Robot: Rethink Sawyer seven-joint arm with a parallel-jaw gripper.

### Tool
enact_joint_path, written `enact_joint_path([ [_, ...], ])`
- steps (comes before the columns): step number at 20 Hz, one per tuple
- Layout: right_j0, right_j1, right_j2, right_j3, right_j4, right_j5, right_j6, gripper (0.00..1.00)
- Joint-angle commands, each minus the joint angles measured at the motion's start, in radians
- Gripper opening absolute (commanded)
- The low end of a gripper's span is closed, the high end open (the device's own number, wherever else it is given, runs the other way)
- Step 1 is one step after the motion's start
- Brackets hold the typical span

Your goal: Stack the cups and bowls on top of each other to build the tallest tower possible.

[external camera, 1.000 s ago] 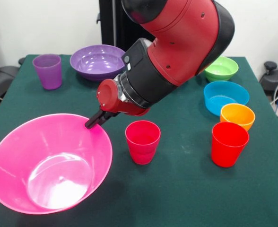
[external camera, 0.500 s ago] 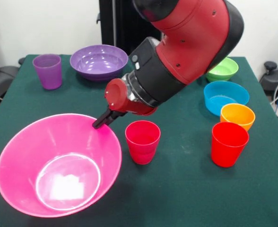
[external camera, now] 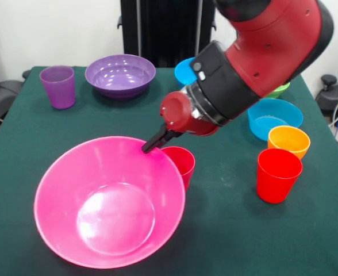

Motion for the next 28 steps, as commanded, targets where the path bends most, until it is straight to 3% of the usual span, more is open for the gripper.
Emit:
enact_joint_path([
  [1,0.021,-0.004,0.028,-0.011,-0.09,0.092,-0.297,0.0],
  [8,0.015,0.0,0.007,-0.038,-0.14,0.042,-0.344,0.0],
  [10,0.014,0.032,0.017,-0.08,-0.157,0.045,-0.349,0.0],
  [22,0.015,0.034,0.013,-0.099,-0.202,0.022,-0.363,0.0],
  [28,0.02,0.067,0.0,-0.099,-0.202,0.025,-0.277,0.0],
])
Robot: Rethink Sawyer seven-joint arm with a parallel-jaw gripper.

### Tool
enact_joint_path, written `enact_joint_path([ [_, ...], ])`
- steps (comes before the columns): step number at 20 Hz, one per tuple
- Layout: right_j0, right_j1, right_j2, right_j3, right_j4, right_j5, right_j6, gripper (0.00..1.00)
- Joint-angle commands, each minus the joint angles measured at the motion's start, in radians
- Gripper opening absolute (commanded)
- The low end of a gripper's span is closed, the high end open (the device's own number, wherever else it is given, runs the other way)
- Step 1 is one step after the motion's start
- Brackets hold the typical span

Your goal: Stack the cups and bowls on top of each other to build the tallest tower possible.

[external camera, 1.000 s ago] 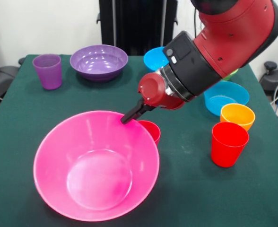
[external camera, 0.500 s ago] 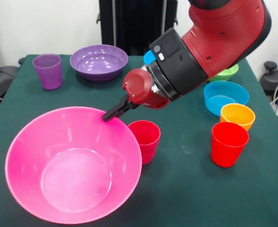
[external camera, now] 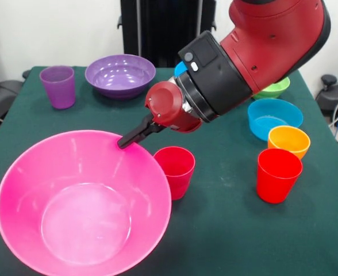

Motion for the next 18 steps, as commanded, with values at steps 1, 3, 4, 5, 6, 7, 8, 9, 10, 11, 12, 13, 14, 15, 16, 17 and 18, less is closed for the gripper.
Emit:
enact_joint_path([
  [1,0.003,0.065,0.05,-0.048,-0.066,0.032,-0.223,0.0],
  [3,0.007,0.088,0.044,-0.05,-0.062,0.03,-0.166,0.0],
  [4,0.01,0.094,0.04,-0.041,-0.057,0.022,-0.125,0.0],
  [5,0.014,0.104,0.034,-0.037,-0.053,0.024,-0.093,0.0],
  [6,0.017,0.112,0.032,-0.029,-0.046,0.022,-0.064,0.0],
  [7,0.02,0.116,0.027,-0.022,-0.04,0.021,-0.036,0.0],
  [8,0.025,0.122,0.021,-0.019,-0.038,0.019,-0.015,0.0],
  [9,0.028,0.122,0.018,-0.012,-0.031,0.018,0.001,0.0],
  [10,0.03,0.125,0.016,-0.009,-0.025,0.017,0.015,0.0],
  [11,0.032,0.127,0.015,0.002,-0.02,0.004,0.037,0.0],
  [12,0.034,0.128,0.013,0.014,-0.016,-0.01,0.06,0.0],
  [13,0.034,0.131,0.013,0.022,-0.009,-0.027,0.092,0.0],
  [14,0.034,0.133,0.013,0.035,-0.003,-0.045,0.124,0.0],
  [15,0.037,0.132,0.008,0.047,-0.001,-0.057,0.15,0.0],
  [16,0.04,0.131,0.004,0.06,0.002,-0.07,0.176,0.0],
  [17,0.044,0.133,-0.002,0.064,0.005,-0.07,0.196,0.0],
  [18,0.048,0.134,-0.007,0.07,0.008,-0.072,0.21,0.0],
])
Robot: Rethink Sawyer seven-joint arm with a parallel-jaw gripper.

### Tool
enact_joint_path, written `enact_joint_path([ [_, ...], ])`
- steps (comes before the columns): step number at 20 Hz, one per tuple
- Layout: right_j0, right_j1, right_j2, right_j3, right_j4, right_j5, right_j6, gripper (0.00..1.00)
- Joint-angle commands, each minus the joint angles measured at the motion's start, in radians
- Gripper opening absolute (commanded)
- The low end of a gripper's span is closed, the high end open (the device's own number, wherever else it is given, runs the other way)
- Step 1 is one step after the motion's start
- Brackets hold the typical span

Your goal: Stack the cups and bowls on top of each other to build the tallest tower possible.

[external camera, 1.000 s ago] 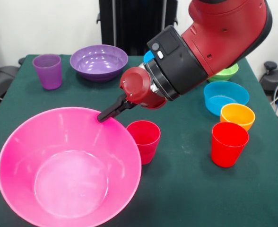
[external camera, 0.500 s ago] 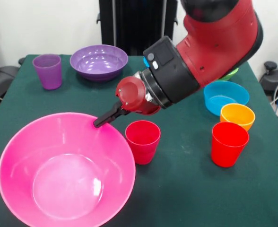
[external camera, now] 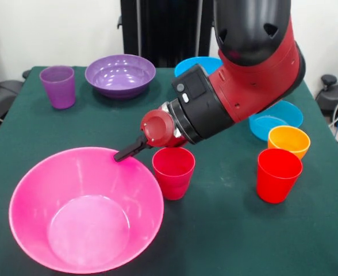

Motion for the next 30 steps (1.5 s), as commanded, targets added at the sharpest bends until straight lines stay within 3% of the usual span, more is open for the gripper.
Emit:
enact_joint_path([
  [1,0.029,-0.004,0.034,0.096,0.012,-0.075,0.209,0.0],
  [7,0.05,-0.023,0.004,0.135,0.005,-0.099,0.228,0.0],
  [30,0.056,-0.006,-0.033,0.135,0.0,-0.16,0.245,0.0],
])
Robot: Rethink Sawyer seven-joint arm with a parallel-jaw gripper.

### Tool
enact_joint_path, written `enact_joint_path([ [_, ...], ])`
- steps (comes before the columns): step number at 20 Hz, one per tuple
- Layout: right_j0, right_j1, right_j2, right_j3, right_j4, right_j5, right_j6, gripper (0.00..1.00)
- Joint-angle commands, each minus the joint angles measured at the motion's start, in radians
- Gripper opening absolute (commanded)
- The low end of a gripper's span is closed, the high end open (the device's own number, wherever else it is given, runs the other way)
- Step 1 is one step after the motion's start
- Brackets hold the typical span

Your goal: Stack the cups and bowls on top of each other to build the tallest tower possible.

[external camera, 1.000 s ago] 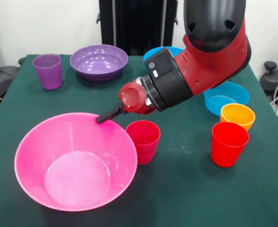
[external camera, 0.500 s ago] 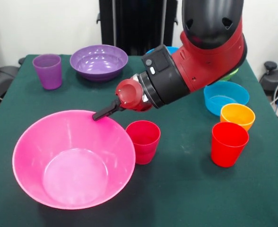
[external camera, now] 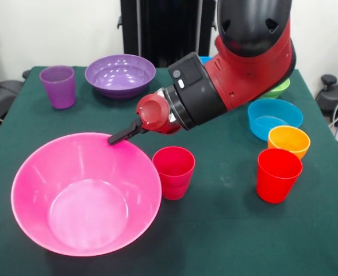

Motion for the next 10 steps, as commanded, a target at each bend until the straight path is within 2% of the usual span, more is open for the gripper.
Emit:
enact_joint_path([
  [1,0.009,-0.004,0.05,0.051,0.001,-0.103,0.186,0.0],
  [10,0.016,-0.006,0.031,0.055,0.011,-0.118,0.191,0.0],
])
